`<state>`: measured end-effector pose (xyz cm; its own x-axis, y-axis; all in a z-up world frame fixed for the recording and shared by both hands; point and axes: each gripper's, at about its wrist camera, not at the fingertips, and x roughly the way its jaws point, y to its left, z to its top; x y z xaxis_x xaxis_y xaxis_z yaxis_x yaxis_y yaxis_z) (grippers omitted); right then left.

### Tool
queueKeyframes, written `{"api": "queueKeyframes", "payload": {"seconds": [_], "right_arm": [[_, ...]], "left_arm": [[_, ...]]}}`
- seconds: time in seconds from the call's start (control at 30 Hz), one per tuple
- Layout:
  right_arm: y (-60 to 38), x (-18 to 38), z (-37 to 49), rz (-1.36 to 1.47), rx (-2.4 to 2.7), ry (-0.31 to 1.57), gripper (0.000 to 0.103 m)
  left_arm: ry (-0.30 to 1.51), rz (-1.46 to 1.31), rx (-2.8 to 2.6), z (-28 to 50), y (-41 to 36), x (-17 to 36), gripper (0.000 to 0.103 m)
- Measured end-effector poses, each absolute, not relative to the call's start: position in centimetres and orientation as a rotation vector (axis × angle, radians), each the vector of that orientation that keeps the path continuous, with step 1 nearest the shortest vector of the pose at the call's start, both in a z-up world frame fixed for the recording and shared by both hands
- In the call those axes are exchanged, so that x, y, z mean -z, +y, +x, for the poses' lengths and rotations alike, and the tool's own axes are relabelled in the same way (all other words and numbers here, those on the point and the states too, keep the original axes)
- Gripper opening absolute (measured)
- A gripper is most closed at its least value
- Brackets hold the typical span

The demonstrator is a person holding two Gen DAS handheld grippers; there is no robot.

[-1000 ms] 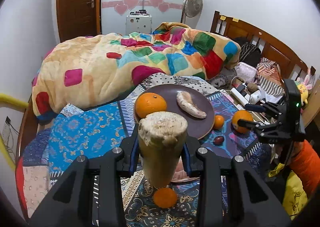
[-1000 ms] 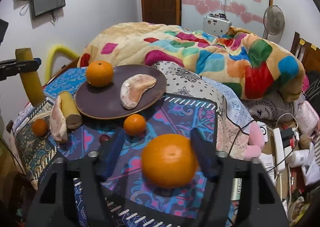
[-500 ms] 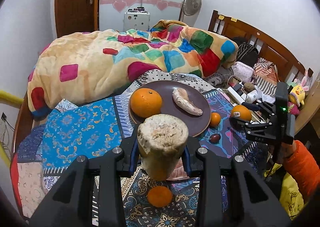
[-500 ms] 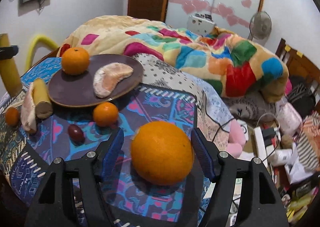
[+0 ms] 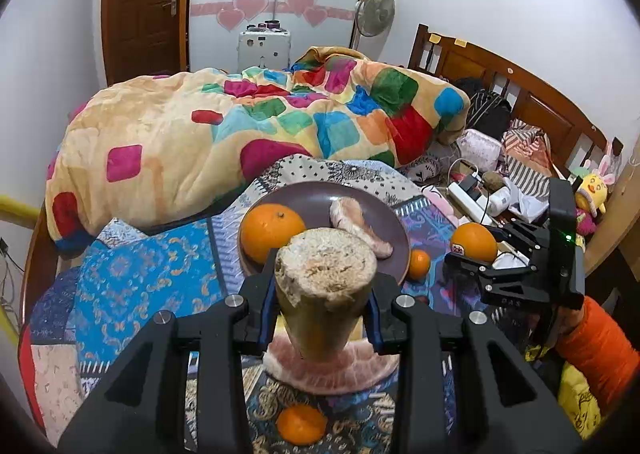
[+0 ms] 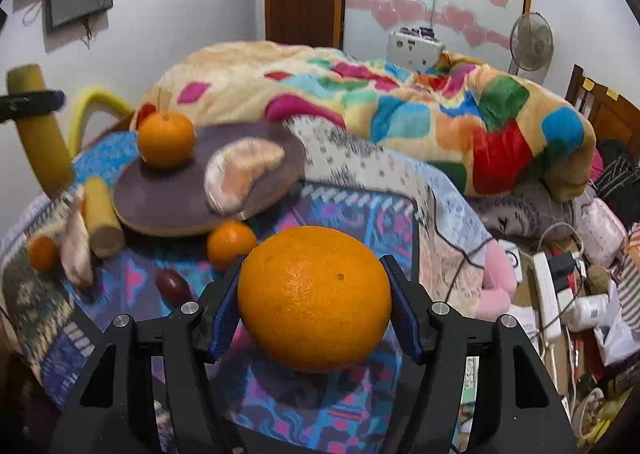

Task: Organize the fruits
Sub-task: 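Stand the bamboo shoot upright on the plate with the left tool while the right tool places another large orange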

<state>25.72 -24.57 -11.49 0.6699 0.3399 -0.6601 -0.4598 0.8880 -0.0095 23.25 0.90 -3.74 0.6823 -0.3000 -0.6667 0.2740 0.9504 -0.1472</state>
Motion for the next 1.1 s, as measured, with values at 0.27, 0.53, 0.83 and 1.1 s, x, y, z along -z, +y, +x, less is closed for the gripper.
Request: {"api": "queueKeyframes", "payload": {"seconds": [0.27, 0.53, 0.83, 1.1], "right_arm": [[-22.6, 10.0, 27.2, -0.166, -0.485, 0.641, 0.061], [-20.6, 10.6, 29.8, -0.164, -0.522, 0.656, 0.061], [-18.9, 11.3, 32.7, -0.221, -0.534, 0.693, 0.061], [-17.9, 12.0, 33.4, -0.261, -0.554, 0.726, 0.062]], "left_arm": [[0.796, -0.024, 0.351, 26.6, -1.4, 4.5, 0.035], [0.879, 0.001, 0.35, 30.4, -3.3, 7.1, 0.035], [0.926, -0.011, 0.337, 33.9, -3.5, 8.8, 0.035], [0.921, -0.023, 0.305, 36.5, -3.7, 8.3, 0.035]]}}
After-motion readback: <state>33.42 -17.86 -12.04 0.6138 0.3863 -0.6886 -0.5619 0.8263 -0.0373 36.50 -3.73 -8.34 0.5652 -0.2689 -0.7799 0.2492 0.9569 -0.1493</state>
